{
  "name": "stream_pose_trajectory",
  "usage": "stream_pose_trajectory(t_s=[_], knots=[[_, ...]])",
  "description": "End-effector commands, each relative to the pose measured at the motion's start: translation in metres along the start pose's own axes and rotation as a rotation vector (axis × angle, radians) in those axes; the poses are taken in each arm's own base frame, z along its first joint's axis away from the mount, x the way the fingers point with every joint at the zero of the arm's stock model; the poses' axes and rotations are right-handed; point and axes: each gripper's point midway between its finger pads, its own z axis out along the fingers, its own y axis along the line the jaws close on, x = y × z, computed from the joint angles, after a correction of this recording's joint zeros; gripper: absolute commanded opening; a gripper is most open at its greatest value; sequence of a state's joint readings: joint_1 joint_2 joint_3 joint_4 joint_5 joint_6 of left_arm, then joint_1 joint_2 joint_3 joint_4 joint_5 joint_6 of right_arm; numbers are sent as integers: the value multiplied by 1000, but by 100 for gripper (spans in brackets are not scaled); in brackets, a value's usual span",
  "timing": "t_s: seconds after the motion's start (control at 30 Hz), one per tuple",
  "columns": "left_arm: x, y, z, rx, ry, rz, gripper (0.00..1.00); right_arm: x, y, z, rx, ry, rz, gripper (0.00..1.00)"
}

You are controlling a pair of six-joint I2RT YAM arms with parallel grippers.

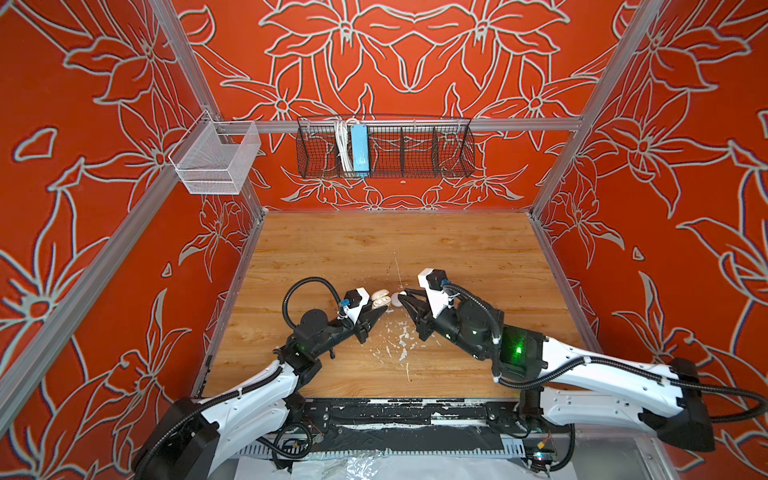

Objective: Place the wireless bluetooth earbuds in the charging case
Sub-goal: 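Lift the earbud with the right gripper toward the case in the left gripper, then bring the held earbud over the open case while the left gripper holds it steady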

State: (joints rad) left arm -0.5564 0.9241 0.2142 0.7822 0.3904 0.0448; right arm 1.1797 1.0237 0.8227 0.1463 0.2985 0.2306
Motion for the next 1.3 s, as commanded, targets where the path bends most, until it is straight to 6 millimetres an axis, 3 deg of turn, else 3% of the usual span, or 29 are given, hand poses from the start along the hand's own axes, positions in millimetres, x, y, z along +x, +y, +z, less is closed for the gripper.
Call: stream_pose_trajectory(t_s=[0.0,0.4,0.77,1.27], knots=[[-18,-19,-4,98,-117,56,0,-4,8,-3,-55,-61,-19,21],[-26,-40,-21,163,-226,172,0,13,31,-2,-216,-148,-60,19],[-40,-61,-37,196,-260,303,0,4,35,-20,-273,-205,-45,19],[-40,-65,-37,206,-248,320,0,3,40,-25,-308,-212,-53,18]])
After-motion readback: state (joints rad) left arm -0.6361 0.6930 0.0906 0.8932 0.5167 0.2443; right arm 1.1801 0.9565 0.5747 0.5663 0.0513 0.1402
